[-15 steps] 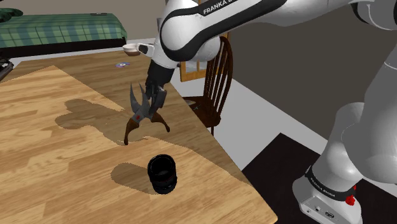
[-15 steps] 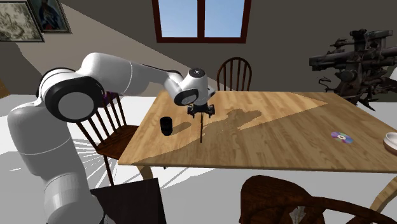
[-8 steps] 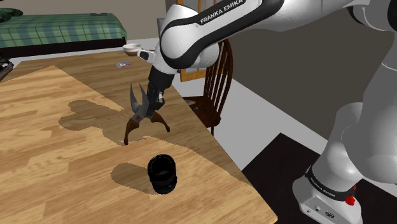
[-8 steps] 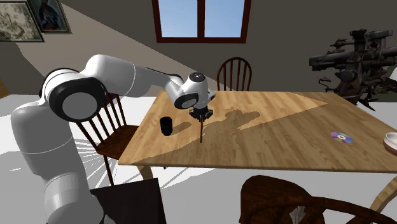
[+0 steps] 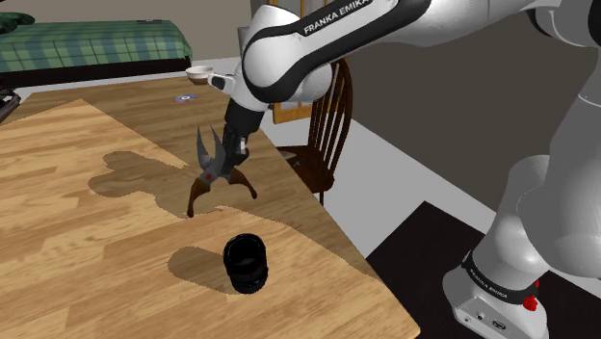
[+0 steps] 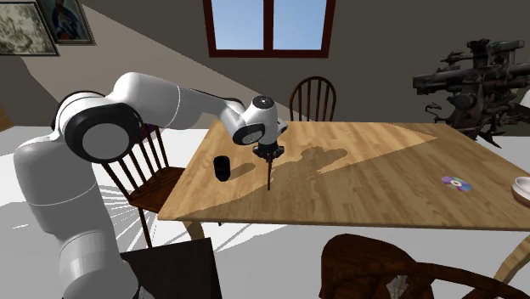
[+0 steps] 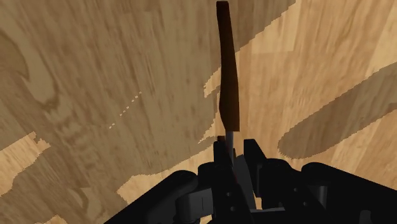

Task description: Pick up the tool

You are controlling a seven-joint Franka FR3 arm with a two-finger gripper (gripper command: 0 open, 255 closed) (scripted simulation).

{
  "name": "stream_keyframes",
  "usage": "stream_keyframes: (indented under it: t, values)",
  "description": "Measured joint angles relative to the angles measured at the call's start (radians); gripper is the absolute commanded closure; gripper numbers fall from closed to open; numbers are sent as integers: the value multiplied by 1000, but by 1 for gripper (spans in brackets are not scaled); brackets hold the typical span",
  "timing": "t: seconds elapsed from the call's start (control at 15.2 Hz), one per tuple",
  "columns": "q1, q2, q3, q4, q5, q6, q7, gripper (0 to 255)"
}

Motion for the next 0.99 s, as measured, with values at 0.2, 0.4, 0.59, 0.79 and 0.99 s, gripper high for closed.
stream_keyframes:
  t: [0.2,0.4,0.59,0.79,0.99]
  values:
    - [1,-9,-1,22,-11,-28,16,255]
    - [-1,-30,-4,39,-21,-65,30,255]
    - [-4,-38,-7,68,-31,-102,41,255]
    - [-4,-51,-8,86,-39,-132,54,255]
    - [-4,-56,-9,116,-48,-166,68,255]
